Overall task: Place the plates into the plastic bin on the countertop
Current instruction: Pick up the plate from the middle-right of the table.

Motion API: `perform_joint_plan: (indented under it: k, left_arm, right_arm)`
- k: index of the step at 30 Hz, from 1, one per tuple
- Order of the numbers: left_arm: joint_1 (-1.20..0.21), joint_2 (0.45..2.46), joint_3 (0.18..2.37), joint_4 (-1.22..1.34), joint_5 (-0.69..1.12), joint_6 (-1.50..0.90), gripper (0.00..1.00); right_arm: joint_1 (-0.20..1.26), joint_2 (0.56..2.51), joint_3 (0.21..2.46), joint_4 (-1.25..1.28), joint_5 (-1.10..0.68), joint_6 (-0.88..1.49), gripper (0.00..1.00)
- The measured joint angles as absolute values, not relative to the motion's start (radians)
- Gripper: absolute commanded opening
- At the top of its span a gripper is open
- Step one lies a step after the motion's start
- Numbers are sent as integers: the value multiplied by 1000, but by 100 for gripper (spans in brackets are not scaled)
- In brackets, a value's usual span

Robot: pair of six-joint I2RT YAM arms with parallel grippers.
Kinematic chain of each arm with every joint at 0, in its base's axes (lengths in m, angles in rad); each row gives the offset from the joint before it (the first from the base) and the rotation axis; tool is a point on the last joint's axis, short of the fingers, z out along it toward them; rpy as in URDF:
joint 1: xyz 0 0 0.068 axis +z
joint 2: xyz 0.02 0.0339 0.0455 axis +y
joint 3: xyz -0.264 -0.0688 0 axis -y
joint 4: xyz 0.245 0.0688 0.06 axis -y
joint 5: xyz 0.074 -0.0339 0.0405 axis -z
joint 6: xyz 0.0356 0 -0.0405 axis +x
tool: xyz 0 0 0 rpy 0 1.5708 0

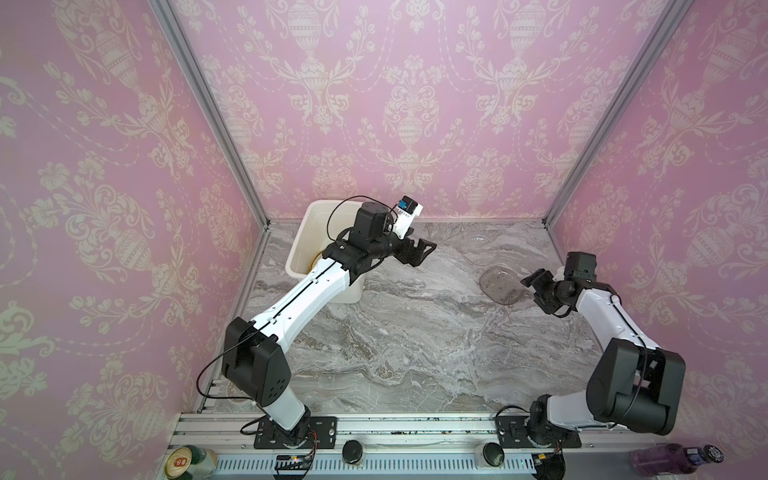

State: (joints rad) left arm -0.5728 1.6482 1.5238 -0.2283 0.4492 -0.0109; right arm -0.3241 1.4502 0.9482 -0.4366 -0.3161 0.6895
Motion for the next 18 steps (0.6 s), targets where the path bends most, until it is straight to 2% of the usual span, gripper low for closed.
perform_joint_plan:
  k: [8, 18]
  left_arm:
    - [-733, 1677, 1513, -261, 451, 196, 97]
    - [-793, 1683, 1470, -244, 417, 305, 99]
  right_arm:
    - [-324, 1581, 896, -326, -326, 682, 64]
    - [-324, 1713, 884, -148, -384, 721, 40]
